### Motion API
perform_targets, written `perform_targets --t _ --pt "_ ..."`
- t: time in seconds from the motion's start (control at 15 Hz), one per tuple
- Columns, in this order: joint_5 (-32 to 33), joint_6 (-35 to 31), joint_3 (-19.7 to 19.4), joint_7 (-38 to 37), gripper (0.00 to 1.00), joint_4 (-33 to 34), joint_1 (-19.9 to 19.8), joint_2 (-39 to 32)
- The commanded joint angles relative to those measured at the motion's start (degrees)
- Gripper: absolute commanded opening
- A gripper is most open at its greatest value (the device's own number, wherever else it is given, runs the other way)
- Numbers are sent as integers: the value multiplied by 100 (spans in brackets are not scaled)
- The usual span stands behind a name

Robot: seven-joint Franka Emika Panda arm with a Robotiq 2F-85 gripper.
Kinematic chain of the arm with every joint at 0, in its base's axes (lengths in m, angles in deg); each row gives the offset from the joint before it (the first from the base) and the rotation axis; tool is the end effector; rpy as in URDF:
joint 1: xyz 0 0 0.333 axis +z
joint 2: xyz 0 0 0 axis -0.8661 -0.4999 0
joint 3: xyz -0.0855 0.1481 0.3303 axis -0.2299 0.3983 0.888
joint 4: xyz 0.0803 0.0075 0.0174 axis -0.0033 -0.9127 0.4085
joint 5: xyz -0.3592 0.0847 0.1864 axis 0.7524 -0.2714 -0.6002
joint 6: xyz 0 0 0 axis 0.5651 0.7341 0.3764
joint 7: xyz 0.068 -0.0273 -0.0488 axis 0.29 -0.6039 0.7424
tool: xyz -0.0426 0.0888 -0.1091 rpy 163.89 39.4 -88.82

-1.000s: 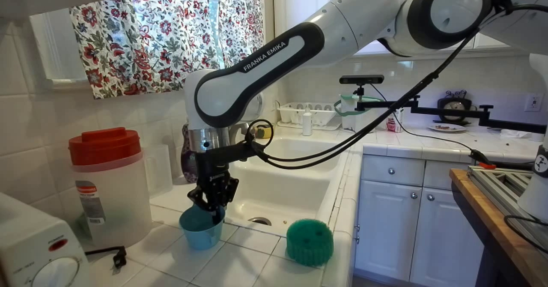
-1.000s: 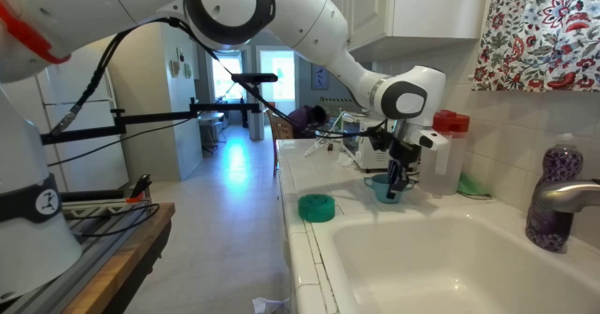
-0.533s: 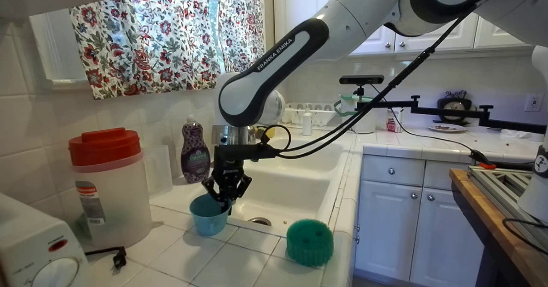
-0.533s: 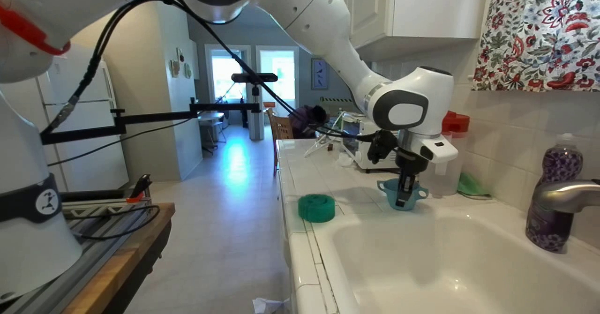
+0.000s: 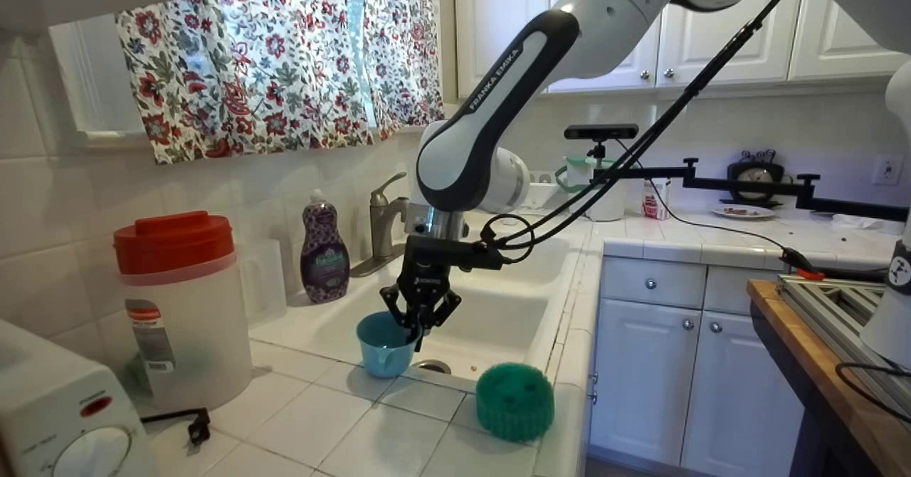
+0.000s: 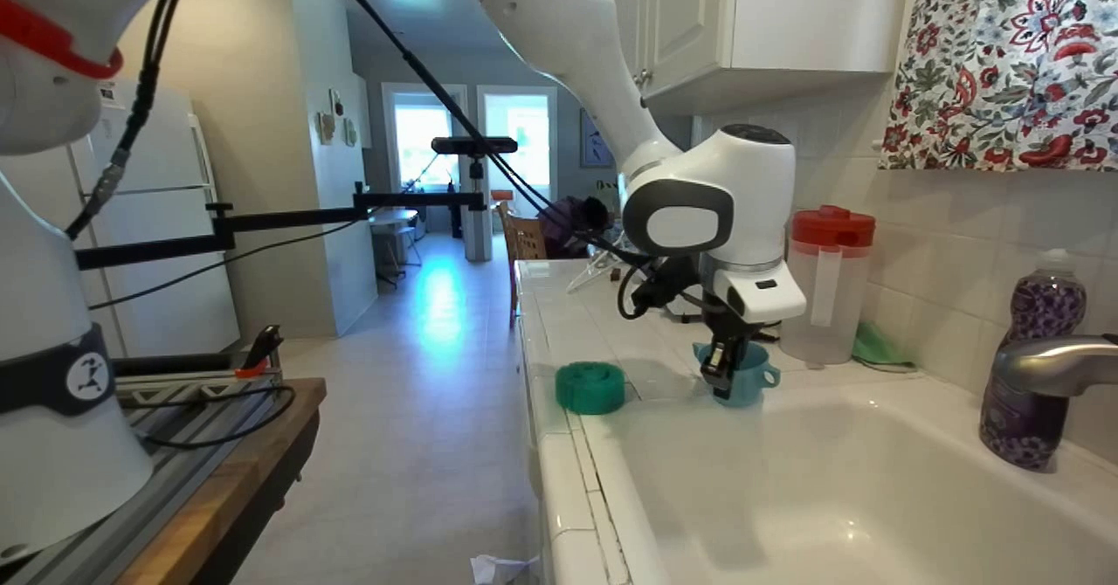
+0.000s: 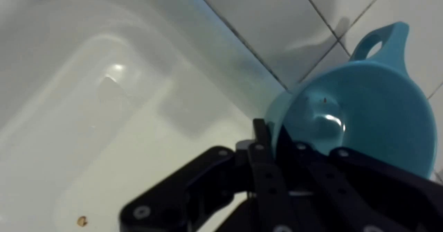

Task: Put the cup into the sink

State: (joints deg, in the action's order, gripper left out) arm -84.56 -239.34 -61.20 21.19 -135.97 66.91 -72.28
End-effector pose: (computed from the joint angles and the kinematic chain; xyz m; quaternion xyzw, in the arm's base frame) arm 0.7182 0.0991 0.1172 -0.9114 0.3876 -0.0176 0.1372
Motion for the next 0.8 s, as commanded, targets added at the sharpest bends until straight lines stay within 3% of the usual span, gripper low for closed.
perform_targets --t 0.0,0.2,0.27,0.33,0.67,0.73 --pt "-451 -717 245 15 2 -1108 -158 584" --pt "-532 -781 353 84 2 -1358 -206 730" --pt "-369 -688 215 -31 2 -1101 -102 541" --pt "-368 -686 227 -29 7 -1134 -102 561" --pt "-366 -687 216 -30 7 -1129 -103 556" --pt "-366 -687 216 -30 2 -1128 -103 556"
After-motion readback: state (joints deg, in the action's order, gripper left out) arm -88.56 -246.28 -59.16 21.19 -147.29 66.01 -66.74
